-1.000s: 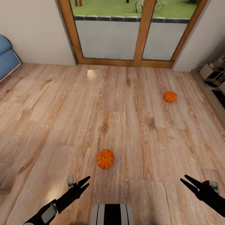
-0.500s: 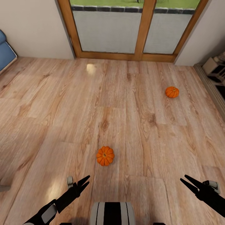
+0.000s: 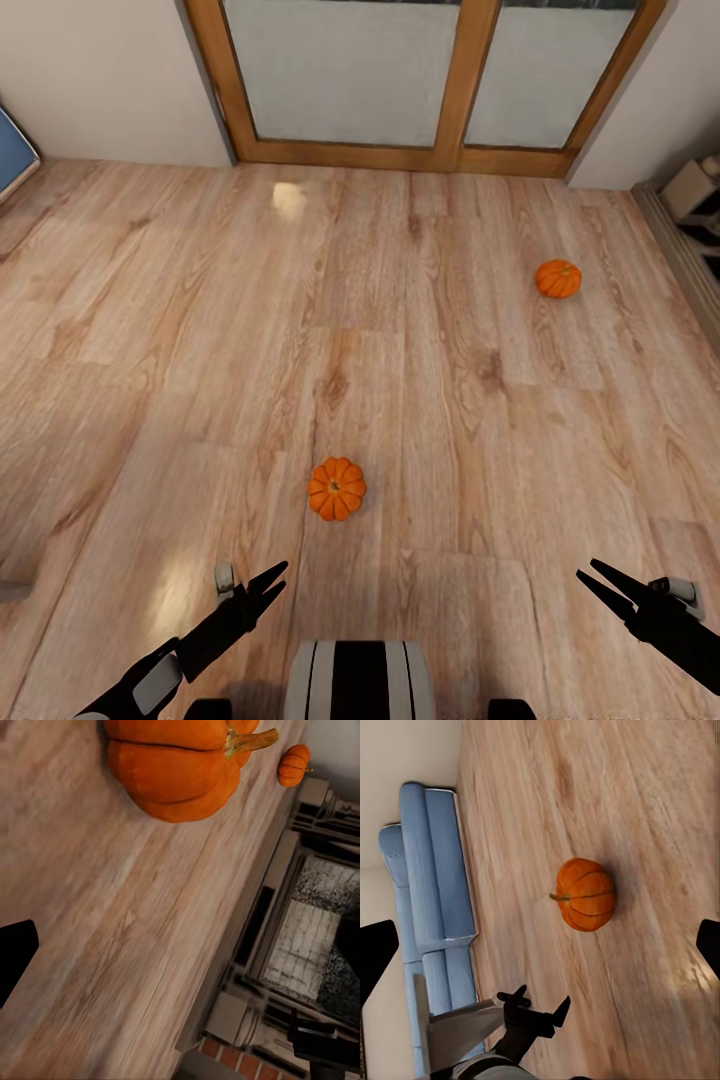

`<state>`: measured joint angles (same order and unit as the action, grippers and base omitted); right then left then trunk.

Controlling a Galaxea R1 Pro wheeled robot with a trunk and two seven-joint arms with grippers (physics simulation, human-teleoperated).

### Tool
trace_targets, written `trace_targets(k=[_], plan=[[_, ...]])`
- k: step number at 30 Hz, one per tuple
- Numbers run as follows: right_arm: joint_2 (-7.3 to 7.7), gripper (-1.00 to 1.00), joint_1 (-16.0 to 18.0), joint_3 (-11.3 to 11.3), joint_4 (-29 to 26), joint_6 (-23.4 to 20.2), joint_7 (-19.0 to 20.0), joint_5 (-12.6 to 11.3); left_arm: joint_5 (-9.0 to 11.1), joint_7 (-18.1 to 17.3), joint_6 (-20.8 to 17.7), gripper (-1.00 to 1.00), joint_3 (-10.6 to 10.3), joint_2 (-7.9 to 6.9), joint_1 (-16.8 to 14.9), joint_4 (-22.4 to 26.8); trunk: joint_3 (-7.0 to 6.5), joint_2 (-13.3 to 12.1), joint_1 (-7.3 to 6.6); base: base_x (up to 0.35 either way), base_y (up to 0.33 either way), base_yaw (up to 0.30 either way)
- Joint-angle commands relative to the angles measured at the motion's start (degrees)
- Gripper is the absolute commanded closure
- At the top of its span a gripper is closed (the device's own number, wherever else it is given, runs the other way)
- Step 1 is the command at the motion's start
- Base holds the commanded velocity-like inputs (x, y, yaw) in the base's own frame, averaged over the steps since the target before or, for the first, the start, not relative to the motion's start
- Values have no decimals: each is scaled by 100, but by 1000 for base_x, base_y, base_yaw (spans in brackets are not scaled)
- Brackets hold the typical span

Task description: Place each of the two pumpkins and all three candles from the living room inside a cabinet in the living room (use any cabinet), then make sure every cabinet is closed, and position the cauldron so it is next to a table in the living room.

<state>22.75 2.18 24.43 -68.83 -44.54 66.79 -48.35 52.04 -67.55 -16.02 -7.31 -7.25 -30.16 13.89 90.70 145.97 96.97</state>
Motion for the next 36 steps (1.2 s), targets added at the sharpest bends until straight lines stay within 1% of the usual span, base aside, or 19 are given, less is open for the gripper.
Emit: trace_targets(k=[1,3,16,31,36], plan=[[1,-100,1,0,1,-37,1,-26,60,-13,-59,-100,-42,-4,-1,0,26,3,1,0,0,0],[1,-100,1,0,1,-37,2,-26,60,-13,-57,-100,-43,-4,-1,0,70,5,7,0,0,0],[1,-100,1,0,1,-37,1,-25,60,-11,-45,-100,-39,-4,1,0,70,5,7,6,0,0],[1,-100,1,0,1,-37,9,-42,60,-13,-41,-100,-40,-4,-1,0,70,5,7,127,-11,0],[1,-100,1,0,1,-37,9,-43,60,-13,-41,-100,-42,-4,-1,0,70,5,7,156,-131,0]])
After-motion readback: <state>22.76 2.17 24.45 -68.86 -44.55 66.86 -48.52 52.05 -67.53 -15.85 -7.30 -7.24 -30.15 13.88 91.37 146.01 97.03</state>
